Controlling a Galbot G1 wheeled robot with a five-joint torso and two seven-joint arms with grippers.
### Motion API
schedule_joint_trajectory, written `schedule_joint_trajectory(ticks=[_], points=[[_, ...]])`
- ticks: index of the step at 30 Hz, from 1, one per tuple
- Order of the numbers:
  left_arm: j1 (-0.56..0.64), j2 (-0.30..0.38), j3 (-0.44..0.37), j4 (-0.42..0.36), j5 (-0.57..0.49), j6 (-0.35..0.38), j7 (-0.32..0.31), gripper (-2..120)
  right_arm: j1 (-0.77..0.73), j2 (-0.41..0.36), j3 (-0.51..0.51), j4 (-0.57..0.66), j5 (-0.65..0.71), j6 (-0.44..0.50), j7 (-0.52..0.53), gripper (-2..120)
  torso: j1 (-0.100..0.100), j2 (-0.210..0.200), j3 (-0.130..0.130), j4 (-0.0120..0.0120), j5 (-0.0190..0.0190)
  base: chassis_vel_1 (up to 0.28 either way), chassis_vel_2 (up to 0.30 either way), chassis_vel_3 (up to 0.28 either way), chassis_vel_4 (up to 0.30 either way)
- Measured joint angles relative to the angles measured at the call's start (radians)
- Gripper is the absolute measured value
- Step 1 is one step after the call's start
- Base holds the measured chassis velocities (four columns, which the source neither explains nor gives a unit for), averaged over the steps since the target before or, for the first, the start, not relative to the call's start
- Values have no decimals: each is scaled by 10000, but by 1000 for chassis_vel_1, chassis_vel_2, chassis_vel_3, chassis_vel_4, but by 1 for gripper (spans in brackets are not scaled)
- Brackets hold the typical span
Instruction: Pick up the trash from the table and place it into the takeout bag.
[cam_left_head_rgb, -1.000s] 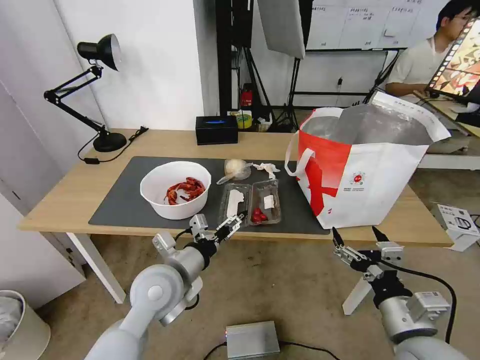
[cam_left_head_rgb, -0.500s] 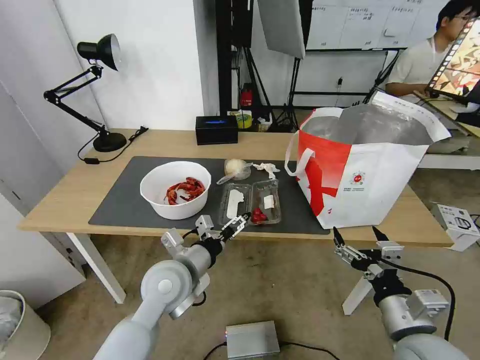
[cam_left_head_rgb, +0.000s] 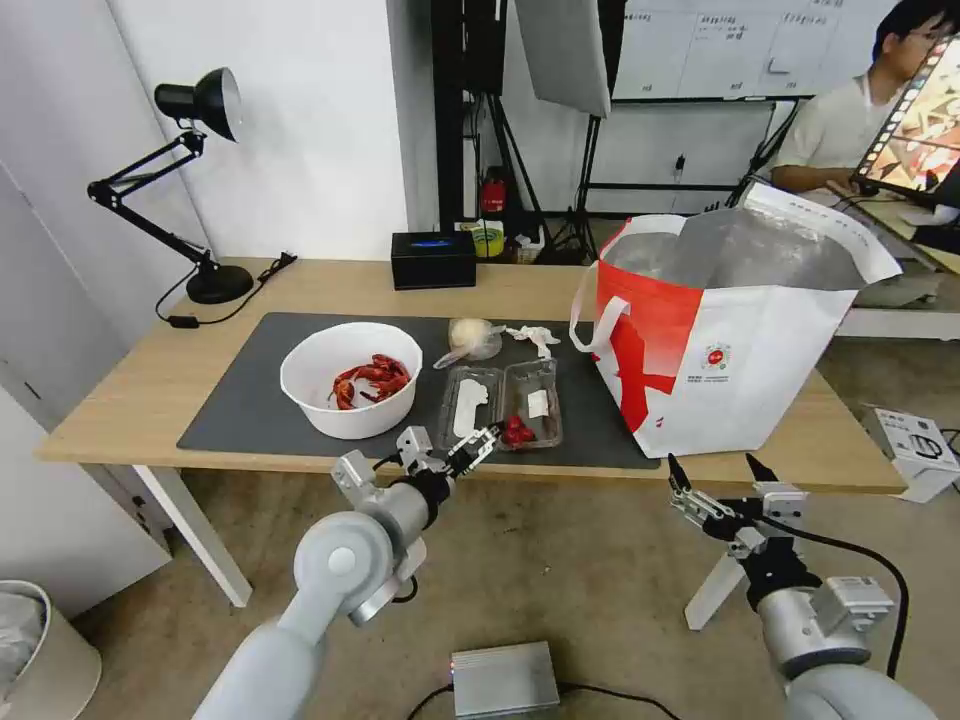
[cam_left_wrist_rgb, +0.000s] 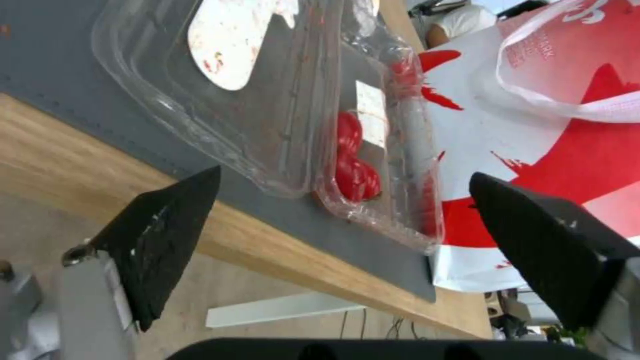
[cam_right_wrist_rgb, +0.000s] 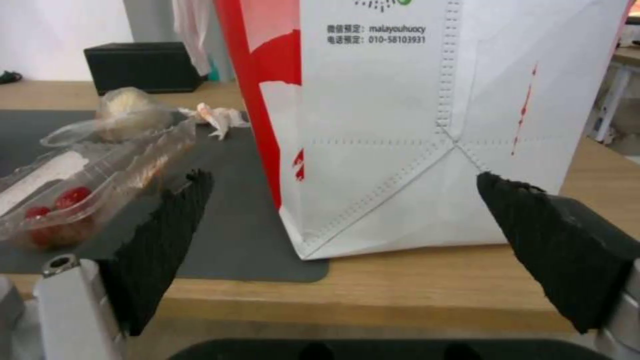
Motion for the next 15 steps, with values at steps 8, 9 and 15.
schedule_joint_trajectory(ticks=[8, 9, 15], points=[[-5, -54, -12, 151, 174, 37, 65, 100, 191, 9, -118, -145, 10, 54, 164, 100, -1, 0, -2, 0, 0, 0, 0, 0, 0], [-5, -54, -12, 151, 174, 37, 65, 100, 191, 9, -118, -145, 10, 54, 164, 100, -1, 0, -2, 0, 0, 0, 0, 0, 0], [-16, -26, 14, 253, 320, 31, 251, 100, 249, 0, -139, -238, 15, 62, 164, 100, -2, 1, -3, 0, 0, 0, 0, 0, 0]])
